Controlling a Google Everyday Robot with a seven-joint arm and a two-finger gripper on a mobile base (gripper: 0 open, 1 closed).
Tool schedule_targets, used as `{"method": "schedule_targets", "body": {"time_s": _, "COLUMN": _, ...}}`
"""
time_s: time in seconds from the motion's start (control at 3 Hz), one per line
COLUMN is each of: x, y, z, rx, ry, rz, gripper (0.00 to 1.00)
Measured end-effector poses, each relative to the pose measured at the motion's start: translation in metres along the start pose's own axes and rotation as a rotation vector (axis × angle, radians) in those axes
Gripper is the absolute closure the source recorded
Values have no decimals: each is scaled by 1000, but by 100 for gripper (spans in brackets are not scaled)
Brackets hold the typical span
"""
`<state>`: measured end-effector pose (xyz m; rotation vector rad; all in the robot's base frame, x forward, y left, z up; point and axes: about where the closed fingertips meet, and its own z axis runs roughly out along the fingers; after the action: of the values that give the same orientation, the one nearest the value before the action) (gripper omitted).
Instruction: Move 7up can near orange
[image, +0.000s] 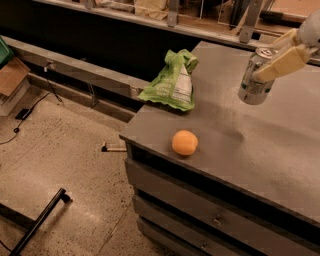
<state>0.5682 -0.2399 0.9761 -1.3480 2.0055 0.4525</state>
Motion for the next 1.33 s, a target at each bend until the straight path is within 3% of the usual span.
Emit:
{"method": "schedule_targets", "body": {"time_s": 0.33, "x": 1, "y": -1, "z": 2, "rx": -1, "ry": 1, "rz": 3, "gripper": 100}}
{"method": "schedule_targets", "body": {"time_s": 0.67, "x": -5, "y": 3, "z": 3, "rx": -10, "ry": -14, "rz": -37, "gripper": 100}}
{"method": "schedule_targets", "body": {"time_s": 1.0, "x": -15, "y": 27, "z": 7, "rx": -62, "ry": -30, "rz": -111, "gripper": 100}}
{"method": "schedule_targets", "body": {"time_s": 1.33, "x": -25, "y": 66, "z": 23, "rx": -152, "ry": -48, "rz": -196, "gripper": 100}}
